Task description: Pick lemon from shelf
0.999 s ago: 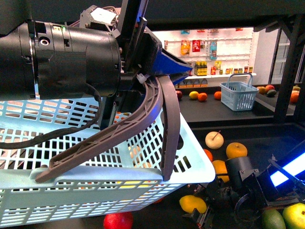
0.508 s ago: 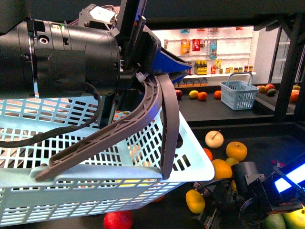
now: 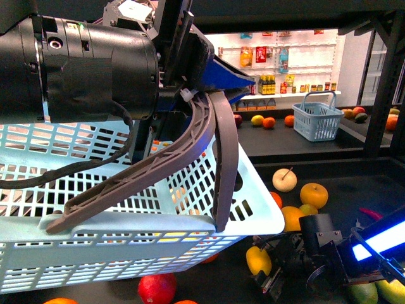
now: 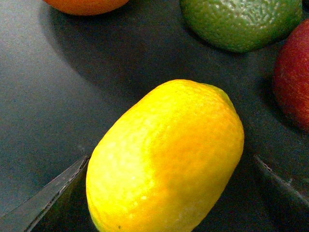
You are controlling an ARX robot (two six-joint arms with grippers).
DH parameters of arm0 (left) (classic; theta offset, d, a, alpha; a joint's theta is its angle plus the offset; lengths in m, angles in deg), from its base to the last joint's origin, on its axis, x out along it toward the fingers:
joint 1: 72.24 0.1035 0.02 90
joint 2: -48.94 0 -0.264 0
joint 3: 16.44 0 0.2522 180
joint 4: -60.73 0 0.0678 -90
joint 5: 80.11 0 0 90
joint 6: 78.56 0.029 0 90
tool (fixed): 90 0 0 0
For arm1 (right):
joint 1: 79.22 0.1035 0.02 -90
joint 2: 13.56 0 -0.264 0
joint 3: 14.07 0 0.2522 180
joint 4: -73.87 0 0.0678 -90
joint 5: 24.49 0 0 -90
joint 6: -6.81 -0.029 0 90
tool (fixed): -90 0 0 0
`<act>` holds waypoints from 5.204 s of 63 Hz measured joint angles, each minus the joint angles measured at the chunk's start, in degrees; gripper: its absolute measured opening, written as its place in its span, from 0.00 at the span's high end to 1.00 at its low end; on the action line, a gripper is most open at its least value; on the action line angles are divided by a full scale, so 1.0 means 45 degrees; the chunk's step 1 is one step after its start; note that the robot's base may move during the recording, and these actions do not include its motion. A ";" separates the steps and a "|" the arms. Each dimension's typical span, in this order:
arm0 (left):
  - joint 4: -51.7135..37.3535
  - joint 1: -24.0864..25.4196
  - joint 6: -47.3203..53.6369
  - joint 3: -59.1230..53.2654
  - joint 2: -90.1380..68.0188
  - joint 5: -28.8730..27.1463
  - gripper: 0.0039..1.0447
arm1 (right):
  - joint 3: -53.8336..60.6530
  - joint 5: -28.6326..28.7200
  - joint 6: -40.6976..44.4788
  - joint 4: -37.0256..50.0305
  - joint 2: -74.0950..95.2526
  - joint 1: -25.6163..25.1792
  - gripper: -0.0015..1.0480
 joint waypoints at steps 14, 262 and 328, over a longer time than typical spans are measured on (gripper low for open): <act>0.0000 0.0000 0.0005 0.0000 0.0000 0.0000 0.94 | -0.0486 -0.0500 -0.0792 0.0350 0.0316 0.0112 0.21; 0.0005 0.0000 -0.0063 -0.0005 0.0000 -0.0005 0.94 | 2.6209 -0.5581 -0.7922 -0.3337 -3.8157 -0.0685 0.97; 0.0005 0.0000 -0.0063 -0.0005 0.0000 -0.0005 0.94 | 2.7375 -0.5586 -0.7917 -0.3113 -3.9274 -0.0685 0.65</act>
